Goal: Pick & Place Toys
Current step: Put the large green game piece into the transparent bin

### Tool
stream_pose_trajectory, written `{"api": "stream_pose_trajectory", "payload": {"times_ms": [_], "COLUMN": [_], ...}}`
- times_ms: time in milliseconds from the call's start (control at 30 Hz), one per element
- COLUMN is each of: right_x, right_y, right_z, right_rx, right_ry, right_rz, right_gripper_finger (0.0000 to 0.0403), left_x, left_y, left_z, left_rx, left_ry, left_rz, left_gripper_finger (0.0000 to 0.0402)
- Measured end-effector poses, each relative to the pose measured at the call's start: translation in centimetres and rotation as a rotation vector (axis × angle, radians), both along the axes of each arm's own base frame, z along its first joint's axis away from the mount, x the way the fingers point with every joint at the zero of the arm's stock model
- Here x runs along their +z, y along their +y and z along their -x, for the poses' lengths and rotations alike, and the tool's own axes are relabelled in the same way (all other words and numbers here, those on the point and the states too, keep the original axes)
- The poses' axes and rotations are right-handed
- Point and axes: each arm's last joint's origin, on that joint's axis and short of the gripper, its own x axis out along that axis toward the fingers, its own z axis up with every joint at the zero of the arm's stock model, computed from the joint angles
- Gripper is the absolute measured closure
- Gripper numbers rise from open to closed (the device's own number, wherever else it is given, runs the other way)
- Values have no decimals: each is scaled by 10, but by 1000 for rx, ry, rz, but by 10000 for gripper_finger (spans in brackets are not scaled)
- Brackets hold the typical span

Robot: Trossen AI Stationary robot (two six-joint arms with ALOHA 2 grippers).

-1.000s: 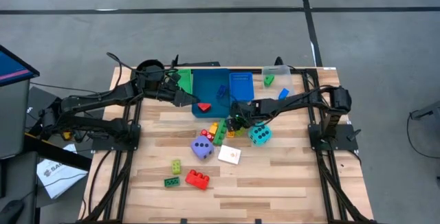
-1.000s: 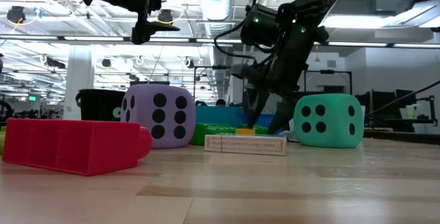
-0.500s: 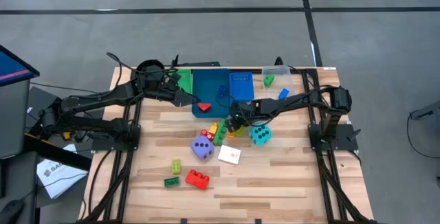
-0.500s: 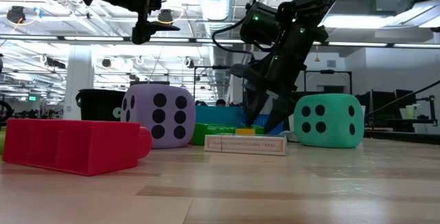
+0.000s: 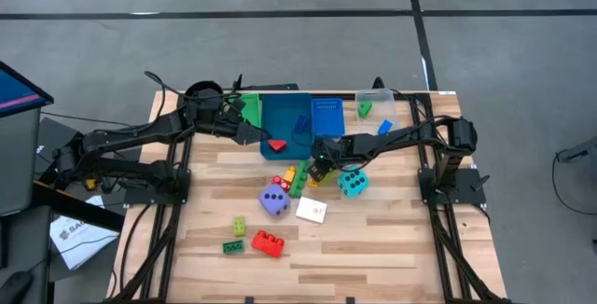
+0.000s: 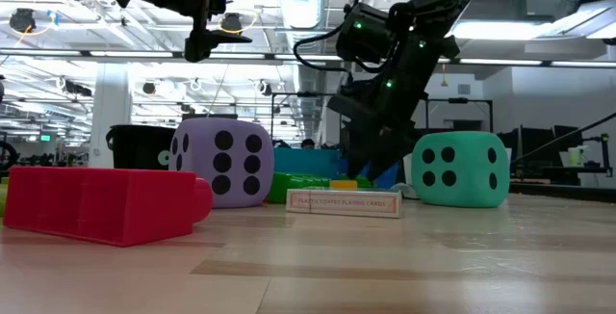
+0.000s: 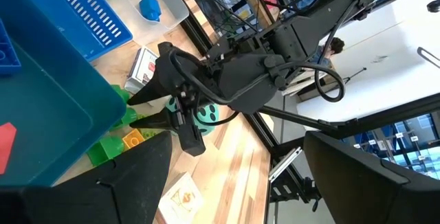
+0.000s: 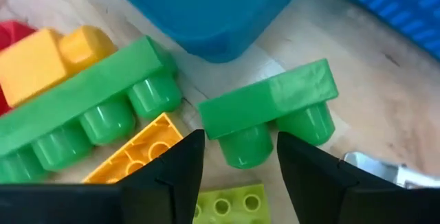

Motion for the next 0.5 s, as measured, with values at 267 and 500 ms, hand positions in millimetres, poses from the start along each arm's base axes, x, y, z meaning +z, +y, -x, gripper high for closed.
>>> {"api": "stream_pose_trajectory", "payload": {"times_ms": [267, 500], "right_x": [0, 0], "right_y": [-5, -11], "right_z": [1, 2], "right_rx": [27, 42], "right_ry": [14, 23], "right_rz": [40, 51], "right_gripper_finger": [190, 134], "left_x": [0, 0], "left_y": [0, 0], "left_z": [0, 0], "left_rx": [0, 0], "left_ry": [0, 0], "left_rz": [0, 0], "left_gripper_finger": [78, 78]}}
